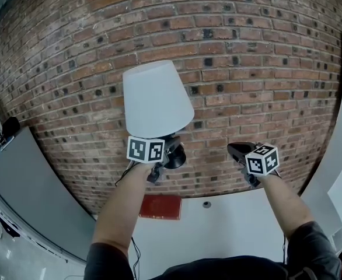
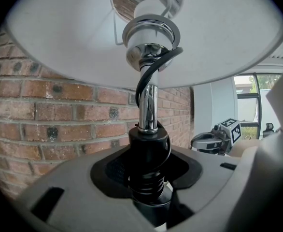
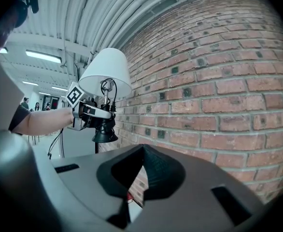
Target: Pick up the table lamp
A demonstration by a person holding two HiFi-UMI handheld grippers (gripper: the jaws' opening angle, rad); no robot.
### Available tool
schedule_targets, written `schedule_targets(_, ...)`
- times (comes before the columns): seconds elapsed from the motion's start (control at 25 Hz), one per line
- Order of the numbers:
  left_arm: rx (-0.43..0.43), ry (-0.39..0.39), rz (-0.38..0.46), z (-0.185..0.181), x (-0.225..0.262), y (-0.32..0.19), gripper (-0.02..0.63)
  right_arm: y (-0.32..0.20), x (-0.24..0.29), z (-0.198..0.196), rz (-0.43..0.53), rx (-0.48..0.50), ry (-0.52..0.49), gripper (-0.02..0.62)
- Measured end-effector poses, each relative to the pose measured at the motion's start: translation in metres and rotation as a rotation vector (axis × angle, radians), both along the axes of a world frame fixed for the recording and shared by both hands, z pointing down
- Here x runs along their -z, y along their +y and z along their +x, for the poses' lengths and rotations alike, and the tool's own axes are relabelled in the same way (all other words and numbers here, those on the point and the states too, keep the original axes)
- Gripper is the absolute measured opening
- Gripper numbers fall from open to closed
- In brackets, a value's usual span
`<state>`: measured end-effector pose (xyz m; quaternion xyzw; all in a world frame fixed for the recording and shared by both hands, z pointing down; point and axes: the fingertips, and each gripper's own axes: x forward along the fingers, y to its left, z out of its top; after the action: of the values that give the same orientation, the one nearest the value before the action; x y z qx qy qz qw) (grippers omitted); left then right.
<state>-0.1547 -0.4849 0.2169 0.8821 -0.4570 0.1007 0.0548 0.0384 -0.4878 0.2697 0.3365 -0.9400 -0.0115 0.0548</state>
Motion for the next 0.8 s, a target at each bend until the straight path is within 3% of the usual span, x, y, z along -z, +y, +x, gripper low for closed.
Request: schedule_targets(0.8,-0.010,0.004,-0.003,0.0018,0.0024,-0.0001,0.164,-0.0005,0.0061,-0.0041,0.032,-0.010,0.004,-0.008)
